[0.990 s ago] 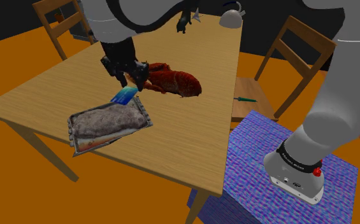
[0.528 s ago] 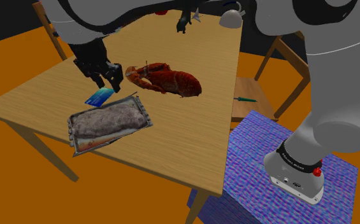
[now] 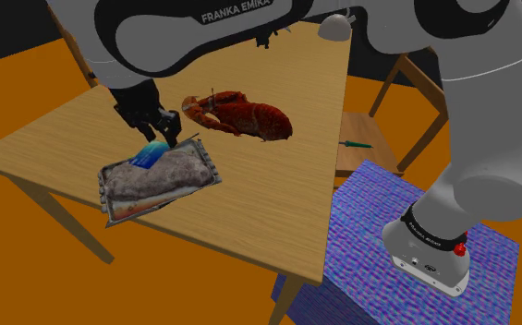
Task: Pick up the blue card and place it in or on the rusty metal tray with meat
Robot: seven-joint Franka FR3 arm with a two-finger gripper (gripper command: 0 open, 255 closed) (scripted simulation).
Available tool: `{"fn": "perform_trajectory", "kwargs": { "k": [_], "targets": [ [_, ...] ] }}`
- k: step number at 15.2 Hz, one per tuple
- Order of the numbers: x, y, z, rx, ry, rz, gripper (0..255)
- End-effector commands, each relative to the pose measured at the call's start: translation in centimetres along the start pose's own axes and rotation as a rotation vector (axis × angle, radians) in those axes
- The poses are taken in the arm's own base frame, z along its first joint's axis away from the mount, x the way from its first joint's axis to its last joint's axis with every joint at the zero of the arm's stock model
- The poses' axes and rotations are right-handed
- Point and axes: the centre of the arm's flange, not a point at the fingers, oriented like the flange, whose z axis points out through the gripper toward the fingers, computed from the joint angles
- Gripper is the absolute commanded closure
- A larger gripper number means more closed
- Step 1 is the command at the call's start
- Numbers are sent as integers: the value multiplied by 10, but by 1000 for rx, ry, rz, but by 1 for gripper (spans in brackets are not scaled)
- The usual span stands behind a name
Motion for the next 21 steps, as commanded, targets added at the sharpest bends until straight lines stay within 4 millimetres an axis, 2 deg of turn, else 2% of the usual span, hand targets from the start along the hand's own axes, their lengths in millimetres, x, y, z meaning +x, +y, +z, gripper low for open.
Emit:
{"fn": "perform_trajectory", "kwargs": {
  "k": [1, 6, 13, 14, 19, 21],
  "targets": [
    [-2, 0, 11, 0, 0, 0, 255],
    [-5, -1, 35, 0, 0, 0, 255],
    [-5, -1, 35, 0, 0, 0, 255],
    [-5, -1, 35, 0, 0, 0, 0],
    [-5, -1, 35, 0, 0, 0, 0],
    [-5, -1, 9, 0, 0, 0, 0]
  ]
}}
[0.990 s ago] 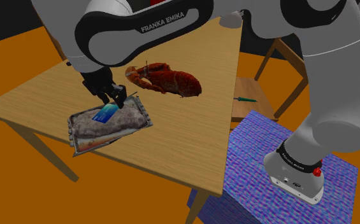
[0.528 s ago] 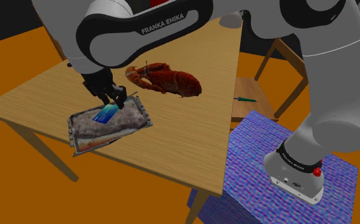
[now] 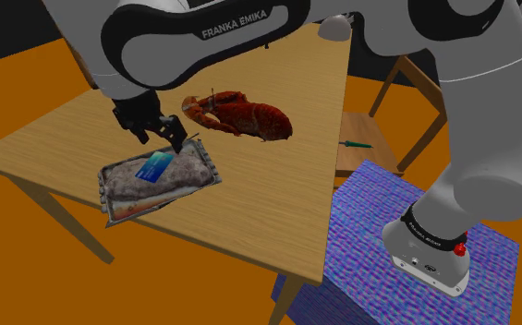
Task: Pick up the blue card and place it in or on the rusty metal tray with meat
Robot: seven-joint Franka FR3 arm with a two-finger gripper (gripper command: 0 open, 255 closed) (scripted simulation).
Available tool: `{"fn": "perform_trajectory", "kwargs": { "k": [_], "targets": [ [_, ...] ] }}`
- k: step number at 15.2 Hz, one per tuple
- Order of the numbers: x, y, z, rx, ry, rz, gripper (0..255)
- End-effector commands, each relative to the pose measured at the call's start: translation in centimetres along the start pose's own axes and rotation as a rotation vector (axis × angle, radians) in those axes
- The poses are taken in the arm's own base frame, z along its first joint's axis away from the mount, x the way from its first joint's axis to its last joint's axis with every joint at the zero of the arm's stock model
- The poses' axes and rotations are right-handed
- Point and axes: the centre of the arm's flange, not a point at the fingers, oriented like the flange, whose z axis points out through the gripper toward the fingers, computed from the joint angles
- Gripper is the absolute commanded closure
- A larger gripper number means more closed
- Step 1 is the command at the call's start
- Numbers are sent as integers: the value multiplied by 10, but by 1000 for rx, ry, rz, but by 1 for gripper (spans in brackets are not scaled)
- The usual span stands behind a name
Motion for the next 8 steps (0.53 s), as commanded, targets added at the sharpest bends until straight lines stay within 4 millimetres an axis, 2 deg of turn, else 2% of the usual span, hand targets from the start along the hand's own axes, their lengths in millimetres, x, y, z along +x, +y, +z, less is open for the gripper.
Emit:
{"fn": "perform_trajectory", "kwargs": {
  "k": [1, 2, 8],
  "targets": [
    [0, 1, -22, -1, 1, 0, 0],
    [0, 1, -33, -1, 1, 0, 0],
    [0, 1, -33, -1, 1, 0, 0]
  ]
}}
